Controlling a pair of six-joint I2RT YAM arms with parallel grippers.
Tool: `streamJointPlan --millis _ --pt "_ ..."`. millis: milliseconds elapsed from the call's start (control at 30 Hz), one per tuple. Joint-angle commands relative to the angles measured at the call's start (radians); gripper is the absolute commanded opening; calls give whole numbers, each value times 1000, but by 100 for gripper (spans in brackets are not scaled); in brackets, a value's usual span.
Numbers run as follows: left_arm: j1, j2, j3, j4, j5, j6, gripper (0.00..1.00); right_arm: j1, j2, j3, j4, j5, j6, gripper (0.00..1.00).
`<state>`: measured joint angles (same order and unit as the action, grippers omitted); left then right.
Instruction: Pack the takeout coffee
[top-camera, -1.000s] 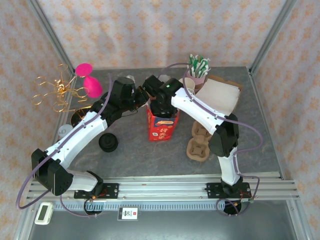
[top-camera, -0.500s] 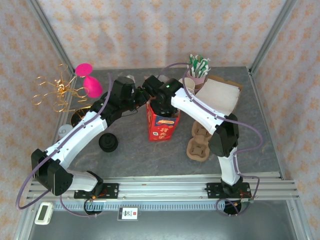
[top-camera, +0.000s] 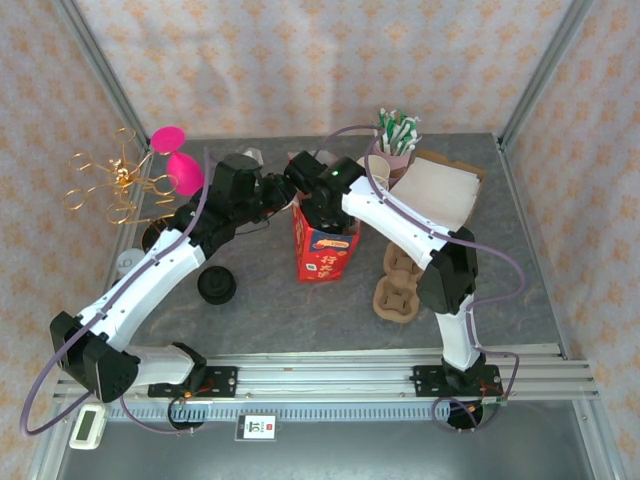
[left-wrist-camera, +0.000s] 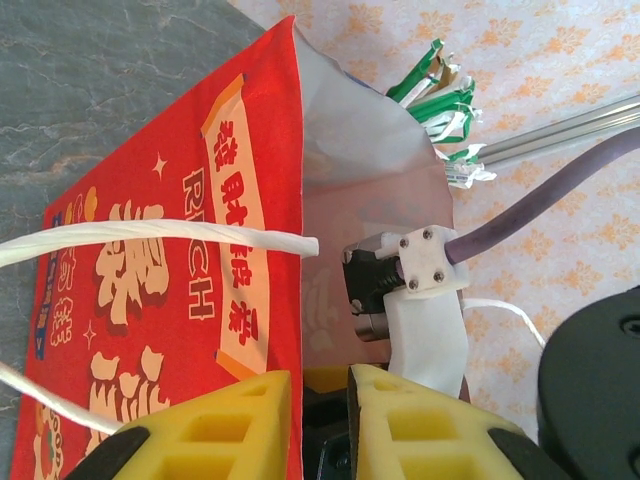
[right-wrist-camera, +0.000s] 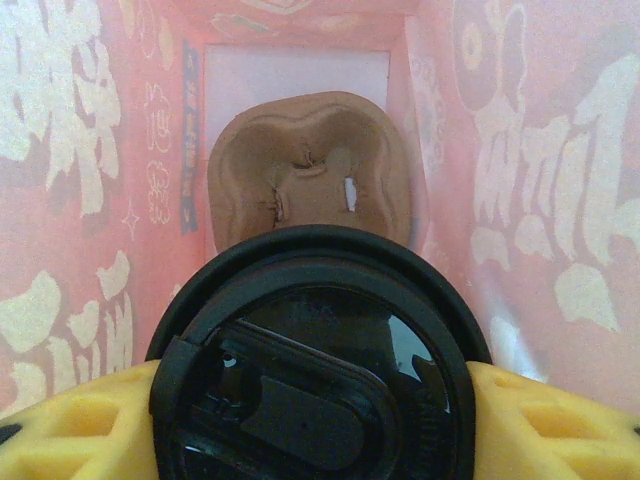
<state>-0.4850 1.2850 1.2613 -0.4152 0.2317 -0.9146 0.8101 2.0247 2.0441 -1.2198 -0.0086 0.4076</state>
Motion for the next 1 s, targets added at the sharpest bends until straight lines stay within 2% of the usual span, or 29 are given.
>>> streamJointPlan --millis 0,133,200,400,633,833,967 --pt "11 -13 12 -17 5 17 22 1 52 -1 13 25 7 53" --pt "15 -4 -3 -21 -8 25 17 2 51 -14 29 -8 14 52" --pt "19 1 -9 -30 -15 28 11 2 45 6 29 4 18 52" --pt "21 16 -20 -16 6 35 4 2 44 57 19 29 28 51" --pt "29 22 -33 -29 -10 39 0 1 55 78 -51 55 16 51" --pt "30 21 -35 -20 1 35 0 4 57 -22 68 -53 8 51" --pt "30 17 -35 -34 -12 39 0 4 75 -25 73 -31 7 50"
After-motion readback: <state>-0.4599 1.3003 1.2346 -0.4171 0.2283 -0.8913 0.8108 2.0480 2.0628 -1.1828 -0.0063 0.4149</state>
